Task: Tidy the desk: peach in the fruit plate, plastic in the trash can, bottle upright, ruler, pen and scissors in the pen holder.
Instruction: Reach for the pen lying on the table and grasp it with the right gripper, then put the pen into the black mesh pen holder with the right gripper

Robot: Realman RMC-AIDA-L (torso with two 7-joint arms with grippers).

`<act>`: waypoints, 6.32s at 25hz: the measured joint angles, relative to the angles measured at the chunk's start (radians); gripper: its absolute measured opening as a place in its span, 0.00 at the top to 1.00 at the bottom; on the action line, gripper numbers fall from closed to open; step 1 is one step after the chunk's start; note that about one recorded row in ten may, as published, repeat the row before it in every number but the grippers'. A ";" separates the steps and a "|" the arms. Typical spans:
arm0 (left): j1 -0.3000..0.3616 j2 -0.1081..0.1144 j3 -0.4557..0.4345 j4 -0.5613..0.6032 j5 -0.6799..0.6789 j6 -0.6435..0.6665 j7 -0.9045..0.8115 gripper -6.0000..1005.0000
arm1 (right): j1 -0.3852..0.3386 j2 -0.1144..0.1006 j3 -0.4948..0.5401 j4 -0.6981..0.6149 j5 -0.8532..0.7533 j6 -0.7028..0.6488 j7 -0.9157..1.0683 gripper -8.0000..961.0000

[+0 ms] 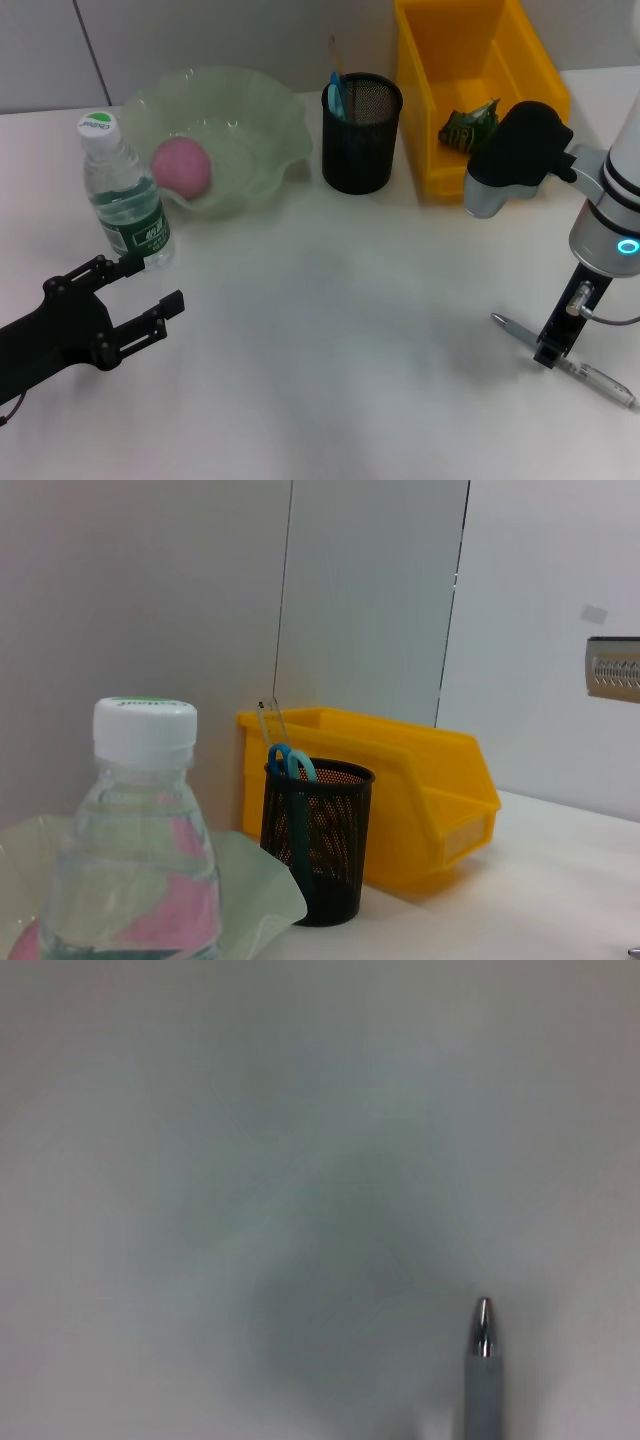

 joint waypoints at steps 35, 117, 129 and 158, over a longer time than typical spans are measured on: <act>-0.001 0.001 -0.002 0.000 0.000 0.000 0.000 0.26 | 0.007 -0.003 -0.005 0.010 -0.005 -0.003 0.004 0.85; -0.001 0.002 -0.008 0.014 0.000 0.000 -0.002 0.26 | 0.017 -0.003 -0.026 0.030 -0.015 -0.011 -0.003 0.86; -0.005 0.002 -0.008 0.014 0.000 0.000 0.000 0.26 | 0.034 -0.006 0.093 -0.035 -0.005 -0.037 -0.034 0.86; -0.020 -0.001 -0.008 0.026 -0.007 0.009 -0.010 0.26 | -0.071 -0.019 0.691 0.114 0.839 0.113 -0.693 0.87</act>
